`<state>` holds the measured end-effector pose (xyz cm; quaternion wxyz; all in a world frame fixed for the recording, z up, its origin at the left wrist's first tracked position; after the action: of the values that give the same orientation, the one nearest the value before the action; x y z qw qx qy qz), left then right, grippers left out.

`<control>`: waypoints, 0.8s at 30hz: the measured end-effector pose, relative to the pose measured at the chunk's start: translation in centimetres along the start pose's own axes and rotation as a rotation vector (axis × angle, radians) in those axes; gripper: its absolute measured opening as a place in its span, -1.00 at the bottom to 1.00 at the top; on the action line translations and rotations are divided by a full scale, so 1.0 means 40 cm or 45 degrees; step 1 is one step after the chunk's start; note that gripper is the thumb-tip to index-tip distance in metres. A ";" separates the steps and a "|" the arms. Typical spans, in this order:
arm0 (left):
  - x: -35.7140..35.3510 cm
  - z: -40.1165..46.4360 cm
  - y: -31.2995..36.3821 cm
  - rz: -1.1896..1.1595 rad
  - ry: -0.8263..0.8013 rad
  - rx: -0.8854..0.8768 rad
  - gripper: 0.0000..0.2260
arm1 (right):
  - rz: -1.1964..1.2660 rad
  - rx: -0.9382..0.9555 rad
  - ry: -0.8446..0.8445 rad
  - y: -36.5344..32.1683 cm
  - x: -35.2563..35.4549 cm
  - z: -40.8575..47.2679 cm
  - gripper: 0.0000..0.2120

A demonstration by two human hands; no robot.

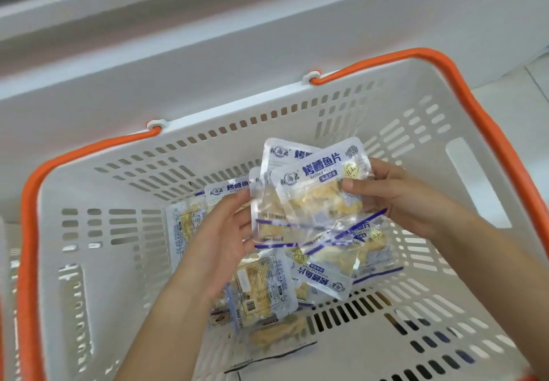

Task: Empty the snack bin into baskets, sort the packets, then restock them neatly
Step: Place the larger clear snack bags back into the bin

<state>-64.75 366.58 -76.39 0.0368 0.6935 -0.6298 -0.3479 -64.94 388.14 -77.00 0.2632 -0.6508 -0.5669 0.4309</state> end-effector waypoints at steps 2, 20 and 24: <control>0.003 0.008 0.003 0.316 0.125 0.032 -0.51 | -0.094 -0.017 -0.030 0.012 -0.016 -0.003 -0.48; 0.053 0.012 -0.073 2.337 0.445 0.159 -0.58 | -0.102 0.036 0.146 -0.008 0.042 0.005 -0.54; 0.078 0.017 -0.091 2.226 0.452 0.205 -0.58 | -0.265 0.030 0.083 0.004 0.030 0.006 -0.48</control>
<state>-62.12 364.79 -80.05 0.3370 0.0100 -0.9407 -0.0379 -65.08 389.22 -77.58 0.3324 -0.5990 -0.6175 0.3865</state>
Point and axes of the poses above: each hand's wrist, its own z-axis towards the middle knuckle, its own x-axis out of the back of the hand, y = z × x, the point moved 9 cm from there along z, towards the middle knuckle, and after that the axes turned 11 degrees about x, right-handed, at the moved point
